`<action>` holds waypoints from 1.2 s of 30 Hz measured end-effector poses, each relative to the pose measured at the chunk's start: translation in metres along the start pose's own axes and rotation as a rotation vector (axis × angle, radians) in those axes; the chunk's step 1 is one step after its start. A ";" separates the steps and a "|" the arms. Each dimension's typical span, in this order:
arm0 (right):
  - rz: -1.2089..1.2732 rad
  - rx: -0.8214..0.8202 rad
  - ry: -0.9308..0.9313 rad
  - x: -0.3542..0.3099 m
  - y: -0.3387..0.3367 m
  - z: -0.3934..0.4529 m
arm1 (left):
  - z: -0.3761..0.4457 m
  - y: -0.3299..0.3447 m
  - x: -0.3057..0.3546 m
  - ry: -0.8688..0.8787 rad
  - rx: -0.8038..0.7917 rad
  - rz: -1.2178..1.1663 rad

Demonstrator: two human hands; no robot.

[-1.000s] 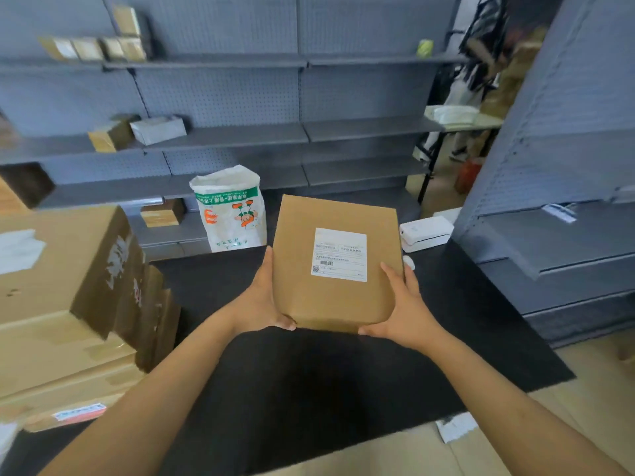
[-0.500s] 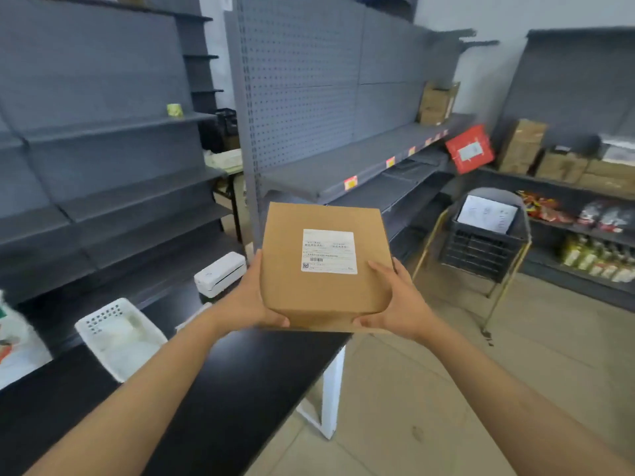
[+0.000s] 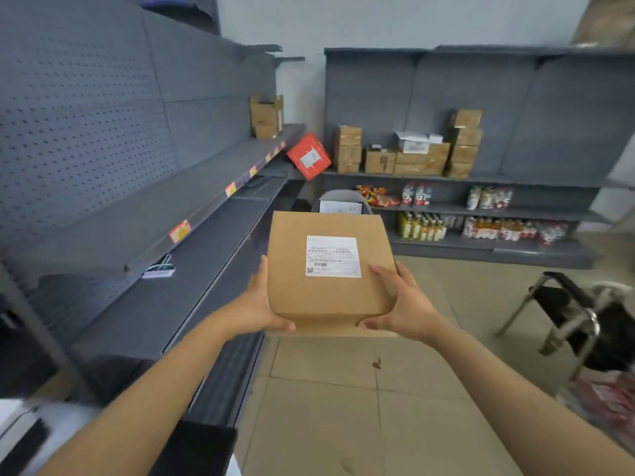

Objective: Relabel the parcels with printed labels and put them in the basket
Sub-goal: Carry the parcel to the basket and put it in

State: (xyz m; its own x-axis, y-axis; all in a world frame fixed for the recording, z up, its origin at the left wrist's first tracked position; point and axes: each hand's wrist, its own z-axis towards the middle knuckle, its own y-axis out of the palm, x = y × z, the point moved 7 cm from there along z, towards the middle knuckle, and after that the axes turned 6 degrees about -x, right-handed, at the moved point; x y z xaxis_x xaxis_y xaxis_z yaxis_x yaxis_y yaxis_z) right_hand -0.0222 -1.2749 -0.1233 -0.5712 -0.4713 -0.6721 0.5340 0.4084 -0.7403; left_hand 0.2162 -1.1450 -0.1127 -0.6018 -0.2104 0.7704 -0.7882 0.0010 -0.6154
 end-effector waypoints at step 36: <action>0.005 -0.076 0.252 0.275 -0.121 0.650 | 0.737 -0.110 -0.015 -0.058 -0.219 0.060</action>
State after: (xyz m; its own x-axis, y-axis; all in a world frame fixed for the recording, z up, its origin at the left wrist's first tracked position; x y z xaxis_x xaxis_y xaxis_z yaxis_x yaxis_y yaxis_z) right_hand 0.1616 -1.9622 -0.2067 -0.7110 -0.2638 -0.6518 0.4942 0.4719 -0.7301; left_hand 0.4075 -1.8626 -0.1793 -0.6454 -0.2592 0.7186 -0.7639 0.2264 -0.6044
